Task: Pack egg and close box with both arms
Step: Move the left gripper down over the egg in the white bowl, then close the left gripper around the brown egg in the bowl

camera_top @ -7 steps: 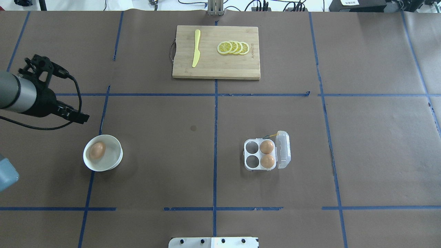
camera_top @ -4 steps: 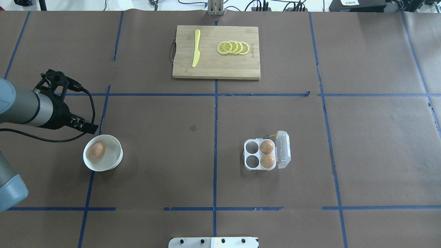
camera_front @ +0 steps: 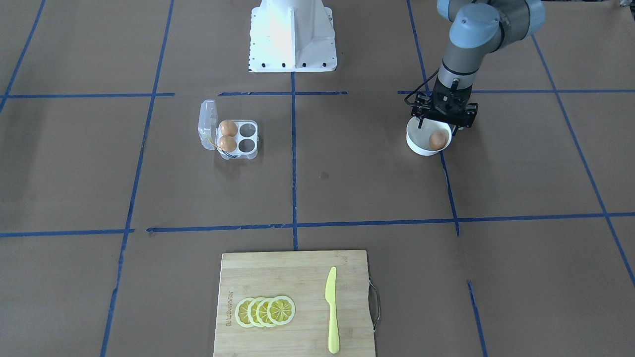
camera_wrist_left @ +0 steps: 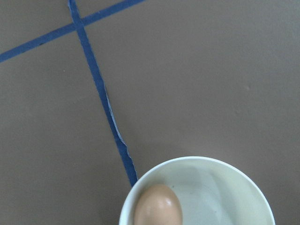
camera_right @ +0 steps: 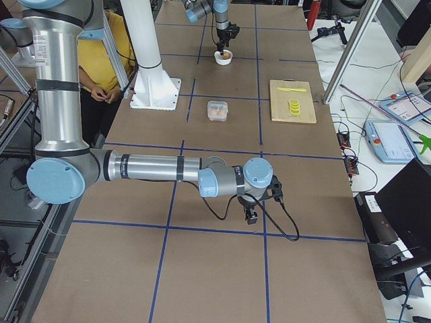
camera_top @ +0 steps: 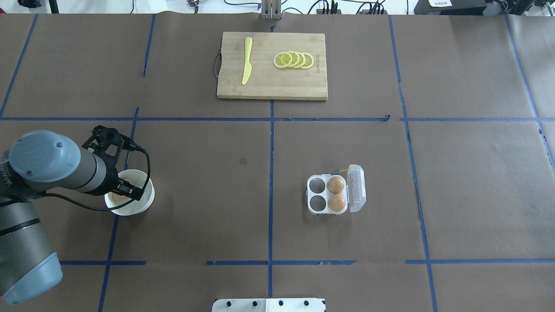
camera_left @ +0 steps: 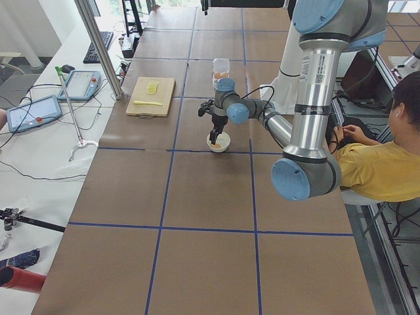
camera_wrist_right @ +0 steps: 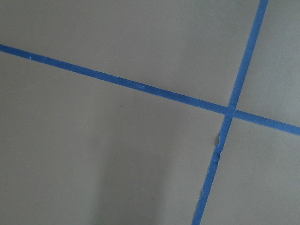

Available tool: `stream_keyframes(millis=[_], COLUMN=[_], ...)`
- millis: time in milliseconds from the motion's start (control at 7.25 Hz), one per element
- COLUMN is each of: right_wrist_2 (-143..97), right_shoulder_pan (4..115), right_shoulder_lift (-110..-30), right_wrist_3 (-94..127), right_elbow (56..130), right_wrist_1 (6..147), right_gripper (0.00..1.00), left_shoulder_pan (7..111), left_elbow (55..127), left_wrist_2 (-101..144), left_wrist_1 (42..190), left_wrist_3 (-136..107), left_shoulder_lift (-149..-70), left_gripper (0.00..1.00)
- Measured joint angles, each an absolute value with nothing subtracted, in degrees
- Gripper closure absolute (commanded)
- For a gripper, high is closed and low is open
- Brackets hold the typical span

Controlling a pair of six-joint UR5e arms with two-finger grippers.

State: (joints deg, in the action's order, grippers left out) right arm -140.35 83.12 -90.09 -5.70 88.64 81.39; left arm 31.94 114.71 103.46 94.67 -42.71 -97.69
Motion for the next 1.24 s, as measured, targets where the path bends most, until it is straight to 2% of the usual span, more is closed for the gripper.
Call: stream_keyframes(millis=[138, 414, 1241], right_wrist_2=[-140.4, -140.3, -140.2], right_shoulder_pan=[83.0, 82.8, 82.8], right_shoulder_lift=[-90.1, -90.1, -89.9], right_wrist_3=[-5.7, -5.7, -5.8], right_elbow=[88.6, 88.4, 88.2], right_wrist_1=[81.4, 81.4, 81.4], right_gripper=[0.00, 0.00, 0.00], left_shoulder_pan=[31.6, 31.4, 31.3], left_elbow=[114.4, 113.6, 111.2], left_wrist_2=[103.2, 103.0, 103.0], left_wrist_1=[93.0, 92.0, 91.8], left_wrist_3=[-42.5, -42.4, -42.3], left_shoulder_lift=[-98.5, -99.2, -100.6], left_gripper=[0.25, 0.30, 0.31])
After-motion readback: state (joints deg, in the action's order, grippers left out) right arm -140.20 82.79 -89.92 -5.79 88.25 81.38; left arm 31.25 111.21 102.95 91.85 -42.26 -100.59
